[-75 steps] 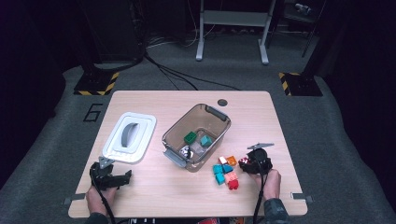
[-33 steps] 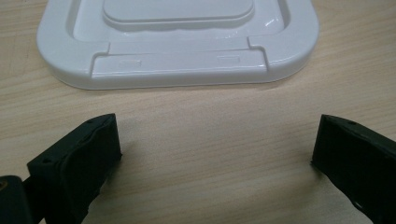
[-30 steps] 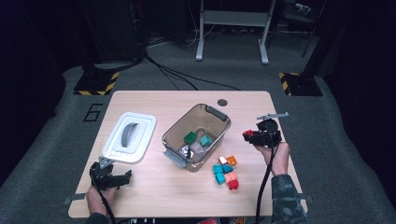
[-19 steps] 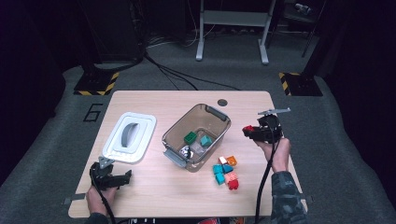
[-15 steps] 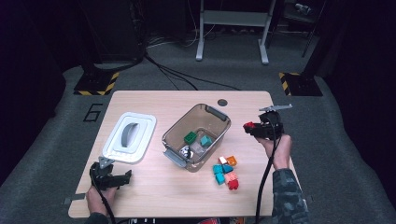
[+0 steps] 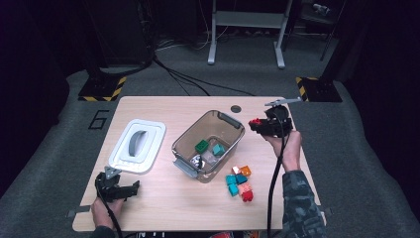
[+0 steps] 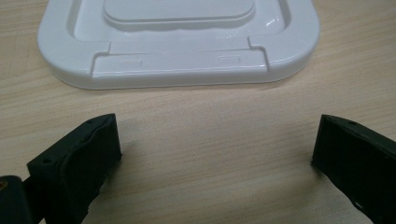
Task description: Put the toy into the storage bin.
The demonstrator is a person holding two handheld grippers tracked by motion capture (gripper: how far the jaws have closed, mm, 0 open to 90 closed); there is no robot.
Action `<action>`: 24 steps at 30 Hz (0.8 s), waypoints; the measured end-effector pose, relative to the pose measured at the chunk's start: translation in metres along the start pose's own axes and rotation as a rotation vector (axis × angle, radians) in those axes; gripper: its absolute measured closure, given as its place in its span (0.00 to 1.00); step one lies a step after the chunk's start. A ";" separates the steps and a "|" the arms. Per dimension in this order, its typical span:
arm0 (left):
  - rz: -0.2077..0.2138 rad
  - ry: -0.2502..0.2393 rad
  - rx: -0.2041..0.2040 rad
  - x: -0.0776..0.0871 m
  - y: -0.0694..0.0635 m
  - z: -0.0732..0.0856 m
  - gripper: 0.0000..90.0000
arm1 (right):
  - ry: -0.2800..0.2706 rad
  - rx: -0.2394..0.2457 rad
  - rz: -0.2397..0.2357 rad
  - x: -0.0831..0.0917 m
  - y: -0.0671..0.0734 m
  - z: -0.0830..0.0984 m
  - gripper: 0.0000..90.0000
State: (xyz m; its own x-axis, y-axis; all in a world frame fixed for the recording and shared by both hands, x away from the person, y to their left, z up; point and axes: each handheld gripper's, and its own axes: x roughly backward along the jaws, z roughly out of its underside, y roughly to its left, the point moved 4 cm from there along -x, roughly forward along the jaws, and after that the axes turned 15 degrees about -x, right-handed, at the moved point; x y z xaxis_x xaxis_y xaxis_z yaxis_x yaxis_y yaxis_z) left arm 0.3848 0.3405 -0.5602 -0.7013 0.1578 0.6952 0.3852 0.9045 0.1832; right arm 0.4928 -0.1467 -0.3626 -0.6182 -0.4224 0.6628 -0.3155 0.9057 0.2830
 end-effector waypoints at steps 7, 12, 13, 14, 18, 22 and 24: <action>0.000 0.000 0.000 0.000 0.000 0.000 0.01 | 0.046 0.058 -0.040 -0.026 0.028 -0.006 0.65; 0.000 0.000 0.000 0.000 0.000 0.000 0.01 | 0.103 0.080 -0.032 -0.047 0.038 -0.003 0.65; 0.000 -0.004 0.005 0.000 0.000 0.000 0.01 | 0.113 0.085 -0.029 -0.051 0.039 -0.003 0.65; 0.000 0.000 0.000 0.000 0.000 0.000 0.01 | 0.127 0.091 -0.027 -0.055 0.039 -0.001 0.65; -0.001 -0.004 0.004 0.000 0.000 0.000 0.01 | 0.169 0.101 -0.020 -0.070 0.040 0.006 0.65; 0.000 0.000 -0.001 0.000 0.000 0.000 0.01 | 0.193 0.093 0.008 -0.080 0.038 0.013 0.65; 0.000 -0.001 -0.001 0.000 0.000 0.000 0.01 | 0.209 0.096 0.014 -0.081 0.037 0.014 0.64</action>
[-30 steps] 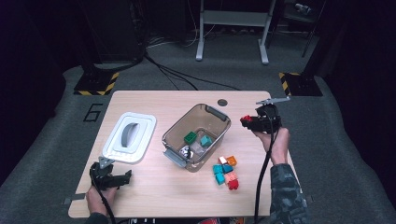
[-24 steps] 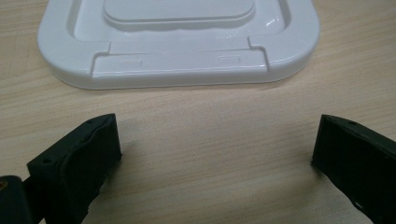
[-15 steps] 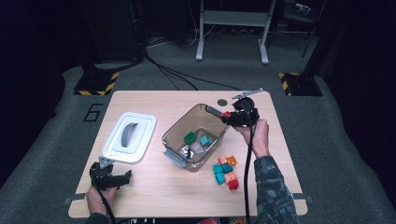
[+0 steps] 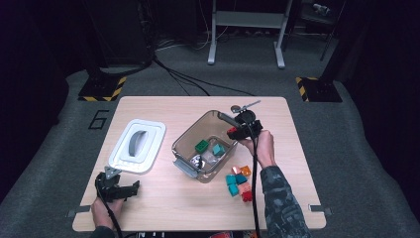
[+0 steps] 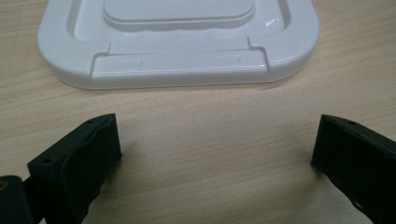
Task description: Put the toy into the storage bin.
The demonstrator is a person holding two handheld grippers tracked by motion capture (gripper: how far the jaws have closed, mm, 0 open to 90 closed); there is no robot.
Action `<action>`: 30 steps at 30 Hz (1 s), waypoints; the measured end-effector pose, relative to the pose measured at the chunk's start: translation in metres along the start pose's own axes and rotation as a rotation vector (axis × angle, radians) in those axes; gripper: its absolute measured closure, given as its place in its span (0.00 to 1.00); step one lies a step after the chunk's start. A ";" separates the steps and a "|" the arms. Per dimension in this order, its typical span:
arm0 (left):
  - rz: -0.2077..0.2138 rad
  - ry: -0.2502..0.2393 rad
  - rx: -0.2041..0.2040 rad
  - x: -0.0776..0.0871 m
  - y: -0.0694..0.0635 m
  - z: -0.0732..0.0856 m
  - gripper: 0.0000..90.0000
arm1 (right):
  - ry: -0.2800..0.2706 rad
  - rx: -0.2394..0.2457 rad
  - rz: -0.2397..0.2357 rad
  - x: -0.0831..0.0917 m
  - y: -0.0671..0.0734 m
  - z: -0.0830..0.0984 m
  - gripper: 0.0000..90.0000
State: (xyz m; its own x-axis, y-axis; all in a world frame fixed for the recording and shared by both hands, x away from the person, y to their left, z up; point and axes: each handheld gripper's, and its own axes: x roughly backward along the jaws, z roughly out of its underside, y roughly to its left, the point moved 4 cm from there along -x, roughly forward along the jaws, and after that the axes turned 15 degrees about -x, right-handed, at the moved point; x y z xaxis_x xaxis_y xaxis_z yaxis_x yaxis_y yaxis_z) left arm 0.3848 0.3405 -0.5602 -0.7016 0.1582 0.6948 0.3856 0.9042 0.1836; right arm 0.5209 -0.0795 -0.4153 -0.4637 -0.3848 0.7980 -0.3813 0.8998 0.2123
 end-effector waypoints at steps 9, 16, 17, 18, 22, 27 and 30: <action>0.000 0.000 -0.002 0.000 0.000 0.000 0.01 | -0.061 -0.013 -0.013 0.019 -0.001 0.002 0.46; 0.000 0.000 0.000 0.000 0.000 0.000 0.01 | -0.130 -0.048 -0.035 0.047 -0.012 0.023 0.25; 0.000 0.000 0.000 0.000 0.000 0.000 0.01 | -0.135 -0.055 -0.034 0.049 -0.013 0.026 0.23; 0.000 0.000 0.000 0.000 0.000 0.000 0.01 | -0.137 -0.056 -0.030 0.052 -0.016 0.031 0.21; 0.000 0.000 0.000 0.000 0.000 0.000 0.01 | -0.141 -0.071 -0.030 0.057 -0.024 0.049 0.16; 0.000 0.000 0.000 0.000 0.000 0.000 0.01 | -0.136 -0.097 -0.025 0.057 -0.031 0.078 0.13; 0.000 0.000 0.000 0.000 0.000 0.000 0.01 | -0.125 -0.108 -0.024 0.053 -0.034 0.099 0.12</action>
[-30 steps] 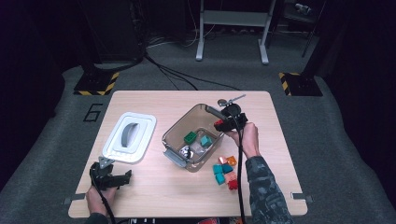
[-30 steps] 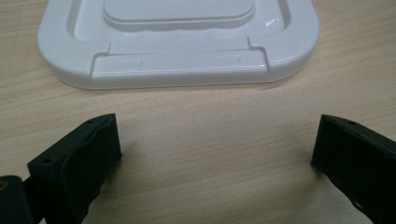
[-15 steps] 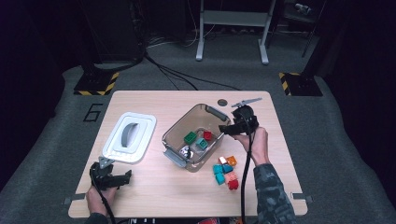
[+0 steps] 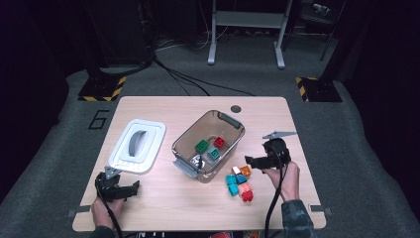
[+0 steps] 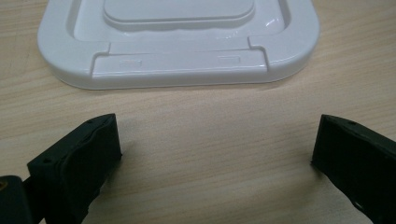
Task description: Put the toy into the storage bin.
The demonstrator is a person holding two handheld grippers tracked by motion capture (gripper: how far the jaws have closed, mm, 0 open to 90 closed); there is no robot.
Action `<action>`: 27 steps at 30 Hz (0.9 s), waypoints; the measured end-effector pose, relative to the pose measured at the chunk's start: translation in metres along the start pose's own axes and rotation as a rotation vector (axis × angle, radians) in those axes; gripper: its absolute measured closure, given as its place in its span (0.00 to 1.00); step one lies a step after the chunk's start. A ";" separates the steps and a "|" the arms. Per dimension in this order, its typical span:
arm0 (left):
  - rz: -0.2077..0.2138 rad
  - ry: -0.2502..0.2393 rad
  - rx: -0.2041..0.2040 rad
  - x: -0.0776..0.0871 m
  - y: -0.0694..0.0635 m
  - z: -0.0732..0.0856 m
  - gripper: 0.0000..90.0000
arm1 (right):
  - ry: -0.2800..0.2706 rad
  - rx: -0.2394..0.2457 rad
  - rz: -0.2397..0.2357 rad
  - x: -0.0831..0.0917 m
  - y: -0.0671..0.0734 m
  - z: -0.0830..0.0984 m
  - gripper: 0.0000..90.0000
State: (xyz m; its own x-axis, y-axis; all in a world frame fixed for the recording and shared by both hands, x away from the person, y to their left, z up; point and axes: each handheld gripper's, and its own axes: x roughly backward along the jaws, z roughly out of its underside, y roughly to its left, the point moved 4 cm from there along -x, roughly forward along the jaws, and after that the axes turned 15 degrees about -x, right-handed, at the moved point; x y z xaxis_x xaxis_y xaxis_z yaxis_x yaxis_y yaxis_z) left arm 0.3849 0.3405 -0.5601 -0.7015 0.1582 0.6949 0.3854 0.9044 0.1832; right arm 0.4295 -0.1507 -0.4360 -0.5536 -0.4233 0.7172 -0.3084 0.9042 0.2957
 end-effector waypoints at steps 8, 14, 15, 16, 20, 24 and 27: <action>-0.002 0.002 -0.008 0.000 0.001 0.000 0.01 | 0.030 -0.062 -0.002 -0.010 -0.009 0.054 0.13; -0.001 0.001 -0.001 0.000 0.000 0.000 0.01 | 0.051 -0.068 0.003 -0.014 -0.009 0.077 0.14; -0.001 -0.003 0.005 0.000 0.000 0.000 0.01 | 0.055 -0.059 0.003 -0.015 -0.008 0.079 0.14; 0.000 0.000 0.000 0.000 0.000 0.000 0.01 | 0.052 -0.053 0.004 -0.014 -0.008 0.081 0.14; 0.000 0.001 0.000 0.000 0.000 0.000 0.01 | 0.052 -0.058 -0.002 -0.014 -0.006 0.089 0.15; 0.000 0.000 0.000 0.000 0.000 0.000 0.01 | 0.061 -0.054 0.003 -0.016 -0.003 0.100 0.16; 0.000 0.001 0.000 0.000 0.000 0.000 0.01 | 0.063 -0.058 0.010 -0.017 -0.002 0.104 0.18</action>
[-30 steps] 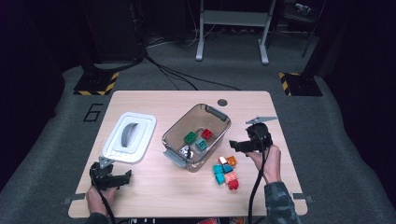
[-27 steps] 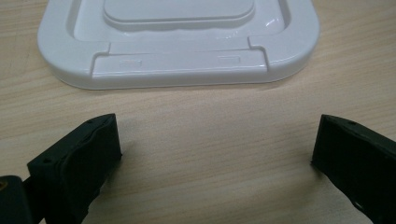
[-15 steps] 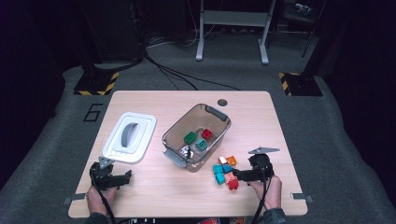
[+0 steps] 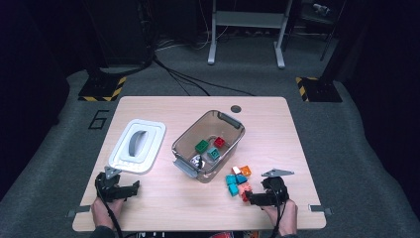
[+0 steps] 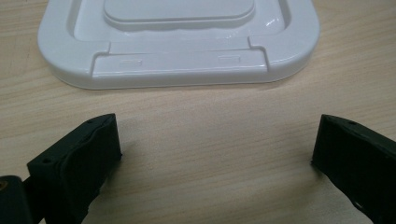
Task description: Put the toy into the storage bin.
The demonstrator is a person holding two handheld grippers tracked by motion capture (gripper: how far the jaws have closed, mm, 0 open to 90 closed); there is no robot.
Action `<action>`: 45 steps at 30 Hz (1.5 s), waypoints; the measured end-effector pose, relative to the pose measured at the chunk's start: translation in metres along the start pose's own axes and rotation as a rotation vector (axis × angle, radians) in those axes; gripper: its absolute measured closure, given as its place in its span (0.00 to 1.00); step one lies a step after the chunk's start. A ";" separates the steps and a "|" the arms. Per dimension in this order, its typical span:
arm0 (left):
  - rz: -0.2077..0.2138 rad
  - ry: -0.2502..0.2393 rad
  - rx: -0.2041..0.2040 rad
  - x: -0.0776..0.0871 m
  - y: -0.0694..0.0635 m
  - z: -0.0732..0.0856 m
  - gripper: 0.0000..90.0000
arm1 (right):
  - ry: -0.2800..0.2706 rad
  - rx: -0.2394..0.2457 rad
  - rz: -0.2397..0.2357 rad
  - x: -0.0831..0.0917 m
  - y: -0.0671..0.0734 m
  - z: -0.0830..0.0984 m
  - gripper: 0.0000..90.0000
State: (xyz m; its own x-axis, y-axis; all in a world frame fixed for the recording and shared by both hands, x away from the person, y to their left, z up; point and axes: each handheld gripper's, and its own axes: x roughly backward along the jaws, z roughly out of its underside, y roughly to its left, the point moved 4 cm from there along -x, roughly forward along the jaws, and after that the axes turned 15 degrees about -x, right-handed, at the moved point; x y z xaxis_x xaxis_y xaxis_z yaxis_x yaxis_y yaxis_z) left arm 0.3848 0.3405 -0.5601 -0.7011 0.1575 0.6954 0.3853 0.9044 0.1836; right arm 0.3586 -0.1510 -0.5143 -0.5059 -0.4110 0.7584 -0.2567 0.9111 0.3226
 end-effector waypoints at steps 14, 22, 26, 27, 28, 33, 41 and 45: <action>-0.001 -0.001 -0.001 0.000 0.000 0.000 0.01 | 0.024 0.012 0.056 -0.020 0.011 0.018 0.43; 0.000 0.001 -0.008 0.000 0.000 0.000 0.01 | -0.006 0.003 0.068 -0.017 0.003 0.017 0.62; -0.002 0.001 -0.007 0.000 0.001 0.000 0.01 | -0.031 -0.004 0.072 -0.016 -0.001 0.015 0.65; -0.001 0.001 -0.008 0.000 0.001 0.000 0.01 | -0.027 -0.011 0.071 -0.015 -0.001 0.015 0.65; -0.002 0.001 -0.007 0.000 0.000 0.000 0.01 | -0.029 0.000 0.069 -0.015 -0.003 0.014 0.65; -0.002 -0.003 0.004 0.000 0.000 0.000 0.01 | -0.027 -0.005 0.058 -0.011 -0.012 0.010 0.65; -0.003 -0.005 0.008 0.000 0.000 0.000 0.01 | -0.063 -0.023 0.043 0.003 -0.017 -0.015 0.65; -0.003 -0.005 0.007 0.000 0.000 0.000 0.01 | -0.088 -0.007 0.051 0.011 -0.016 -0.042 0.65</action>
State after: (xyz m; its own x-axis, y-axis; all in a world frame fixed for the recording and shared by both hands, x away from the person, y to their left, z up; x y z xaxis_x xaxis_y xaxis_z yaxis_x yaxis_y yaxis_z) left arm 0.3851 0.3401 -0.5603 -0.7056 0.1566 0.6911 0.3785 0.9078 0.1808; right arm 0.3919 -0.1692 -0.4875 -0.5888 -0.3649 0.7212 -0.2234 0.9310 0.2887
